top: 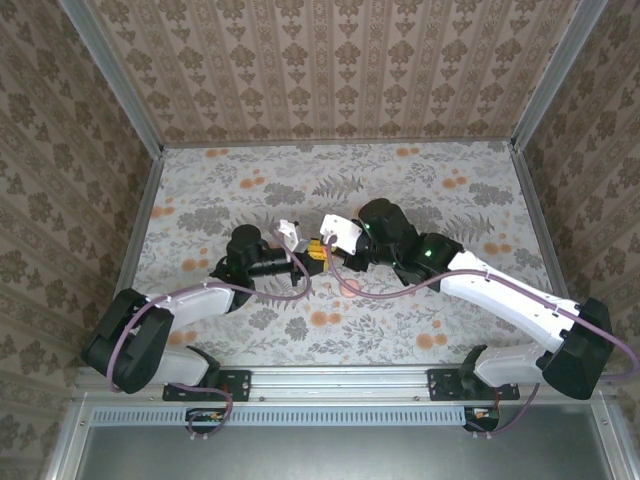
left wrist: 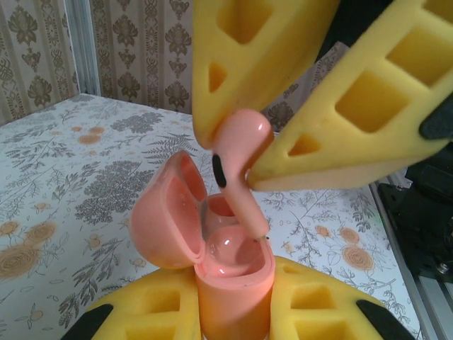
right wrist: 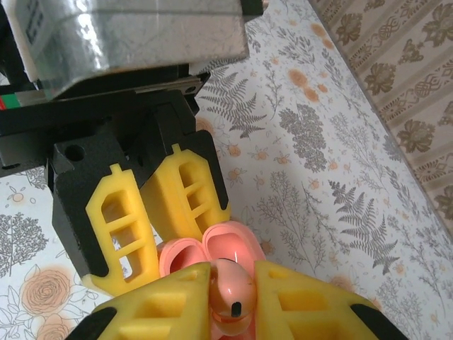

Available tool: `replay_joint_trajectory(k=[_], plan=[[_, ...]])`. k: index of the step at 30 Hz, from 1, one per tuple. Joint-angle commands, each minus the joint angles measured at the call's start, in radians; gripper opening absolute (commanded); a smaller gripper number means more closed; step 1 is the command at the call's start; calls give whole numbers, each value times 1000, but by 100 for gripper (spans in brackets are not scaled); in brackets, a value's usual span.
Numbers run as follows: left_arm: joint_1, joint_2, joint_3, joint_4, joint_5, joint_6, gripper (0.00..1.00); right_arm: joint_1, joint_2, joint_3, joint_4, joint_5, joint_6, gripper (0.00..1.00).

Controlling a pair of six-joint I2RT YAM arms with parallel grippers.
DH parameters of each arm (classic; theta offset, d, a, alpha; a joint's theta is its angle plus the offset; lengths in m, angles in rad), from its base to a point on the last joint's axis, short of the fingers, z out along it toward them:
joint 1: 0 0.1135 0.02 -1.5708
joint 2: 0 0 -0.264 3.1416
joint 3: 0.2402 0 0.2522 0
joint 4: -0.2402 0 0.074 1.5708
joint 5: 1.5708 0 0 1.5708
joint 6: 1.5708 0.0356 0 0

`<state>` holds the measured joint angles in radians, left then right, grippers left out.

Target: Insert wireless bluetooth earbuds into charging case

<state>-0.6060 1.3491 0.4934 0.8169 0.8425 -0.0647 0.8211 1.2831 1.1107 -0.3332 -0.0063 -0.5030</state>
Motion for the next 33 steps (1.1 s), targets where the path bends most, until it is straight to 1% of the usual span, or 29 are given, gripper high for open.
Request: replay_joint_trajectory(k=[1,6,11,20,28,33], plan=[[9,-10,7,50,30,-32,19,13,10,-20,50,53,-23,19],[9,-16,10,55,33,-42,19,19,16,-26,74,99,-18,19],[9,-19,10,61,32,-50,19,33,20,-34,86,114,-27,19],[9,-29,14,73,24,-61,19,44,6,-50,74,90,-48,19],[11,-42,10,74,16,-57,19,47,-6,-58,48,44,-61,20],[11,-45,8,72,12,-52,19,49,-11,-57,18,21,-69,22]])
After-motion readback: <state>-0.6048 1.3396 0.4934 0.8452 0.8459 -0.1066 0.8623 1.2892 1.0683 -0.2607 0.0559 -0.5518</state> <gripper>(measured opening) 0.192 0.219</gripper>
